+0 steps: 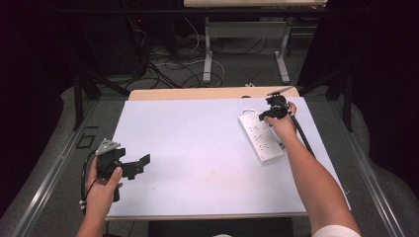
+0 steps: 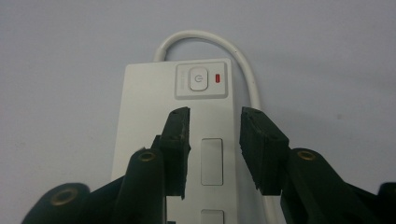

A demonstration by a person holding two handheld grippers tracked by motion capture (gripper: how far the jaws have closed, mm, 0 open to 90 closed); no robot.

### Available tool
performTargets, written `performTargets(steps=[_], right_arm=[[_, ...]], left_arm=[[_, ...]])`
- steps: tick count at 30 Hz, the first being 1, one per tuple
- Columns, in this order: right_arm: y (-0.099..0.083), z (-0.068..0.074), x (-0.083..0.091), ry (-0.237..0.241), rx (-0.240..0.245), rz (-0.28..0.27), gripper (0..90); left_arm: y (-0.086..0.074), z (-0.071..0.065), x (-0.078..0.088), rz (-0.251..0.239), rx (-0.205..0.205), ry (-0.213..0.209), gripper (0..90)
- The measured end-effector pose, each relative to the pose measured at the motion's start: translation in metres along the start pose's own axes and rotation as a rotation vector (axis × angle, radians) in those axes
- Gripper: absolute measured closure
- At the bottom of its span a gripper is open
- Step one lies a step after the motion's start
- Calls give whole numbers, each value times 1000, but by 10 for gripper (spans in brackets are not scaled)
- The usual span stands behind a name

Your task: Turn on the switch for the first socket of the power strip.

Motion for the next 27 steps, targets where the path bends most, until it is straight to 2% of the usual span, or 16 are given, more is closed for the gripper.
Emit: performTargets(steps=[3,12,14,15,16,22,25,27], right_arm=[[0,2,-2,16,-17,-1,659],[-3,3,-7,2,7,27,756],[-3,4,-8,2,9,30,774],[-3,5,-9,19,12,17,781],[-4,4,-9,1,20,40,790],[-6,5,-12,0,34,54,855],[-6,7,-15,3,17,49,862],[-6,6,-16,1,31,57,864]], left_arm=[[0,0,0,0,0,1,28],[0,1,1,-2,-1,2,29],[0,1,1,-2,-1,2,30],[0,1,1,-2,-2,2,30],[0,1,0,-2,-2,1,30],[0,1,0,-1,-2,2,30],[0,1,0,-1,-2,3,30],[0,1,0,-1,-2,3,30]])
Point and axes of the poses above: each handheld gripper's, and its own axes: x roughly backward along the jaws, y roughly out of its top, z roughly to its left, the point moved 5 cm from there along -x, roughly forward along the jaws, and after that the axes turned 8 degrees about x, right-handed, at the moved point
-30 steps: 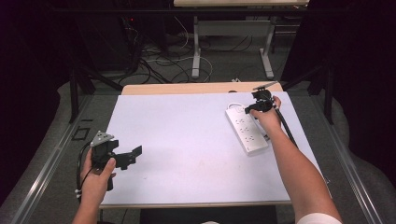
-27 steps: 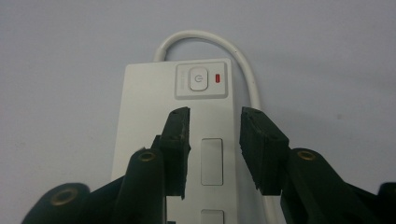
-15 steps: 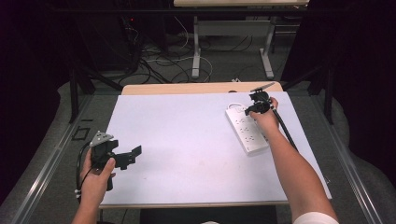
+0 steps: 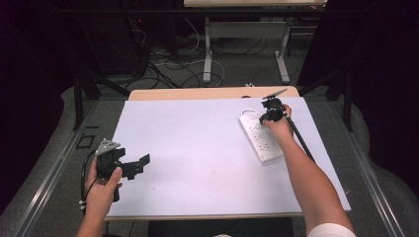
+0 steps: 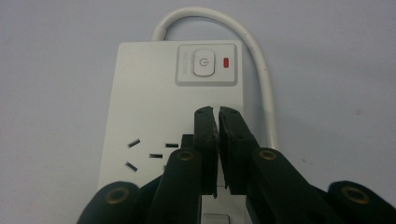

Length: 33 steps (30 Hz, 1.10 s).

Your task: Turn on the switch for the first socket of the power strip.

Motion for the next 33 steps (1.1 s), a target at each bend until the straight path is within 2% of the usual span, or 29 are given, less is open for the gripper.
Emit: performTargets(steps=[8,12,16,18,19,33], right_arm=[[0,0,-4,-9,10,-3,900],[0,1,-4,-2,3,-14,900],[0,1,-5,-16,15,-17,900],[0,3,-5,-24,-6,-11,900],[0,2,-4,-18,16,-14,900],[-1,2,-5,-25,12,-20,894]], left_arm=[[0,0,0,1,1,0,30],[-1,0,-1,2,1,0,31],[-1,0,-1,2,0,-1,32],[-1,0,-1,1,0,0,31],[-1,0,-1,1,-1,-1,32],[-1,0,-1,9,-2,1,32]])
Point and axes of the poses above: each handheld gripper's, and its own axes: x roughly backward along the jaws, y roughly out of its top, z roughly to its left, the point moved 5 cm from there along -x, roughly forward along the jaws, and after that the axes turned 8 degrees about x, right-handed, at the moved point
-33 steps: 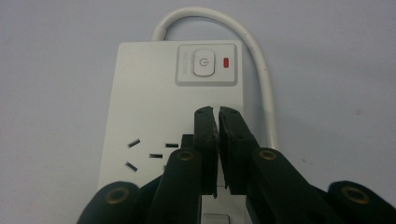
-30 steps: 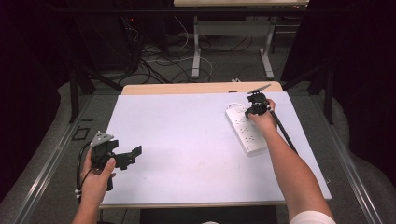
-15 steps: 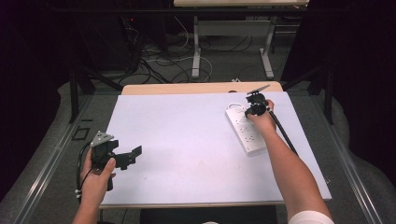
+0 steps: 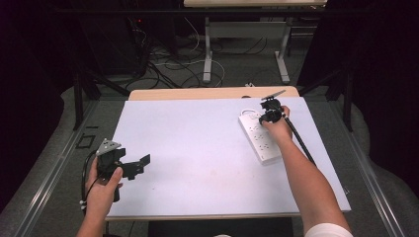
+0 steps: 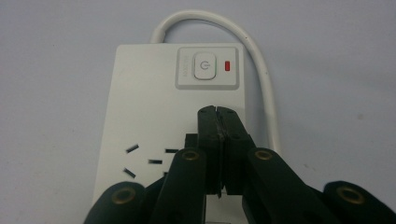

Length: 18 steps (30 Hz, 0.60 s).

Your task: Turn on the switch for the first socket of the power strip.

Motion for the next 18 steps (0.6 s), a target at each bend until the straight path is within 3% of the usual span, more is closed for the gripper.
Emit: performTargets(steps=[5,9,18], right_arm=[[-1,0,-1,-3,6,-15,900],[-5,-2,-2,16,-38,-32,900],[-5,-2,-2,18,-35,-50,900]], left_arm=[[0,0,0,-3,-3,1,33],[0,0,0,-3,-3,1,34],[0,0,-1,-2,-6,0,34]])
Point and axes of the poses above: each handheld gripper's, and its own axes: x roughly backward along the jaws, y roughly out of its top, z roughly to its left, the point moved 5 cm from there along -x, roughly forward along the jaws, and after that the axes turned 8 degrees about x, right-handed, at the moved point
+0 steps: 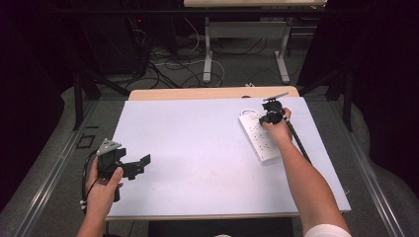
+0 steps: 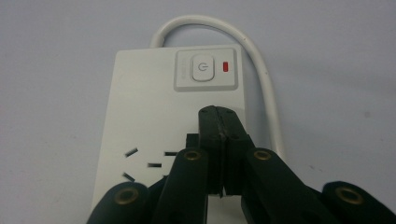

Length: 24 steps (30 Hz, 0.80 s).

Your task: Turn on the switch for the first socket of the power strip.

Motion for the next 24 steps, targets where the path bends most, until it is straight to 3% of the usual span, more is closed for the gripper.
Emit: performTargets(steps=[15,24], right_arm=[[0,-4,2,-2,-37,-2,858],[-1,-8,3,-7,-47,-17,753]], left_arm=[[-1,0,-1,9,5,1,34],[-1,0,-2,7,4,0,34]])
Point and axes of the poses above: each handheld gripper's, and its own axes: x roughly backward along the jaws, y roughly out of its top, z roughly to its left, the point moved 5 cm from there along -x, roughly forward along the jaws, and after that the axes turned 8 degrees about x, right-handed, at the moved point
